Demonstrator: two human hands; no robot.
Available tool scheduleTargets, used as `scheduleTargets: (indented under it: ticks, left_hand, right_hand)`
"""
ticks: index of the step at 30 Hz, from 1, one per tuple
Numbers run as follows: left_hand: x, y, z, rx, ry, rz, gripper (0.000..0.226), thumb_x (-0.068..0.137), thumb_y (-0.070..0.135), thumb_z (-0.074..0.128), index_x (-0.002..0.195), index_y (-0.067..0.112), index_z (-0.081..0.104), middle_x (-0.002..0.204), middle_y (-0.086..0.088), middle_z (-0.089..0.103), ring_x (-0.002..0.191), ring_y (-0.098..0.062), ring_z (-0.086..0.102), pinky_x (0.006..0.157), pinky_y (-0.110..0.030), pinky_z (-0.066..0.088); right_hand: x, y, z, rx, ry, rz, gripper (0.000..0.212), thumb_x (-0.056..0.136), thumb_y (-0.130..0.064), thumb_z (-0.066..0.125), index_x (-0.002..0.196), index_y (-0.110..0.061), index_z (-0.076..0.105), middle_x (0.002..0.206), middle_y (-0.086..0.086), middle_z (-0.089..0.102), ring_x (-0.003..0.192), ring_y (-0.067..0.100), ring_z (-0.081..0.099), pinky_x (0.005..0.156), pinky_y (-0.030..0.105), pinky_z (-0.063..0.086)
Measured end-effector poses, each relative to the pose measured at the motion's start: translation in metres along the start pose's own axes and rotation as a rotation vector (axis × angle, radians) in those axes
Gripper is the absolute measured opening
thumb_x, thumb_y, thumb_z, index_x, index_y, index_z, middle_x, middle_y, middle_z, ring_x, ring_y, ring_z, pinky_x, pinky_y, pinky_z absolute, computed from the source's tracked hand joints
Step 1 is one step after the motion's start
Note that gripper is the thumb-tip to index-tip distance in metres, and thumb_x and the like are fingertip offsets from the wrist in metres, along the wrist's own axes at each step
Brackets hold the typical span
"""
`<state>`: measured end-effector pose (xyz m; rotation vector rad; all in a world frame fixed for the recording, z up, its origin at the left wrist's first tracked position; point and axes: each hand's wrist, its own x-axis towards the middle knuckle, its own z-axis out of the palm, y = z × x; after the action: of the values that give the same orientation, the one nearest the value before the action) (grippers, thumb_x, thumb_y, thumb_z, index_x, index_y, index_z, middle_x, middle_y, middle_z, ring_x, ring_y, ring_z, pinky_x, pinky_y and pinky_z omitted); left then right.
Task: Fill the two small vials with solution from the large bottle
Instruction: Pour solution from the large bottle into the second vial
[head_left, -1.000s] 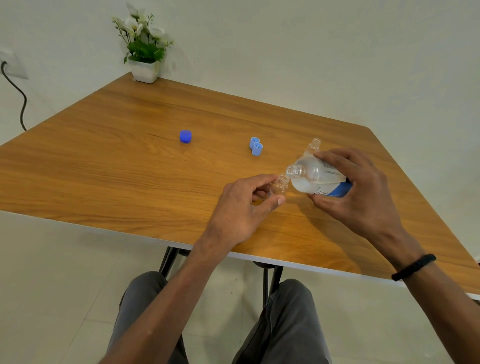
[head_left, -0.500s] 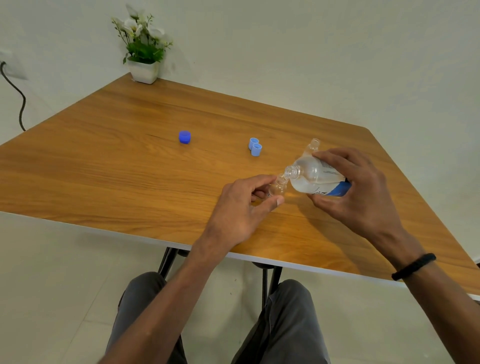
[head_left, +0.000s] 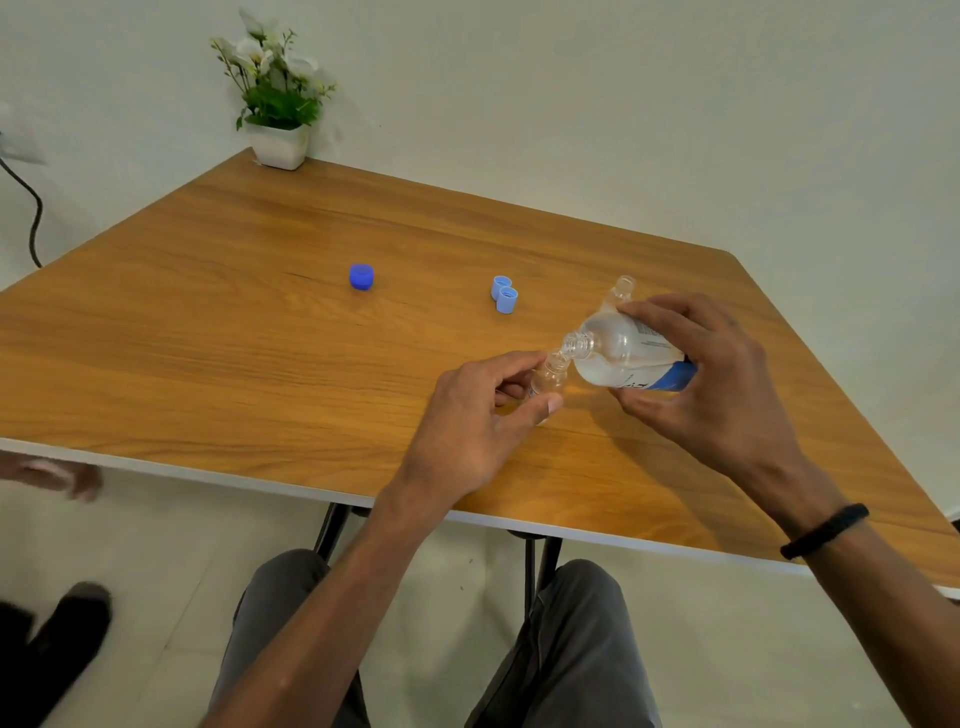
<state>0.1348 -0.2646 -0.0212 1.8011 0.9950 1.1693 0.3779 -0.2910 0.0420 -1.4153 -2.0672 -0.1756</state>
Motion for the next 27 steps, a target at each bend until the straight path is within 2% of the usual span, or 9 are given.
scheduleTargets:
  ticks: [5, 17, 23, 27]
  left_hand:
    - [-0.0006, -0.0003, -0.0005, 0.007, 0.000, 0.004, 0.042, 0.093, 0.032, 0.078, 0.134, 0.022, 0.071, 0.100, 0.008, 0.076, 0.096, -0.009, 0.069, 0.092, -0.031, 0.058]
    - [-0.0005, 0.0018, -0.0009, -0.001, -0.006, -0.005, 0.043, 0.093, 0.032, 0.078, 0.134, 0.023, 0.071, 0.101, 0.008, 0.076, 0.097, -0.010, 0.069, 0.092, -0.033, 0.058]
    - [-0.0009, 0.0027, -0.0014, 0.000, -0.014, -0.002, 0.042, 0.093, 0.031, 0.077, 0.134, 0.023, 0.071, 0.101, 0.007, 0.076, 0.096, -0.009, 0.069, 0.092, -0.030, 0.057]
    - [-0.0009, 0.0032, -0.0018, -0.005, -0.004, -0.005, 0.043, 0.093, 0.031, 0.078, 0.134, 0.022, 0.071, 0.100, 0.010, 0.076, 0.097, -0.007, 0.069, 0.092, -0.027, 0.057]
  right_hand:
    - [0.0000, -0.0006, -0.0002, 0.005, 0.006, -0.001, 0.078, 0.073, -0.016, 0.094, 0.144, -0.018, 0.064, 0.136, 0.002, 0.062, 0.126, 0.023, 0.055, 0.100, 0.048, 0.055]
    - [0.0005, -0.0015, -0.0003, -0.010, 0.013, -0.004, 0.078, 0.073, -0.016, 0.095, 0.144, -0.018, 0.064, 0.135, 0.001, 0.062, 0.124, 0.015, 0.051, 0.099, 0.046, 0.055]
    - [0.0010, 0.0001, -0.0002, -0.013, 0.009, -0.005, 0.078, 0.072, -0.015, 0.095, 0.144, -0.019, 0.064, 0.135, 0.002, 0.062, 0.126, 0.022, 0.055, 0.100, 0.053, 0.054]
    - [0.0011, 0.0008, 0.0003, -0.008, 0.011, -0.010, 0.079, 0.072, -0.016, 0.095, 0.144, -0.019, 0.064, 0.136, 0.002, 0.062, 0.126, 0.017, 0.052, 0.100, 0.053, 0.055]
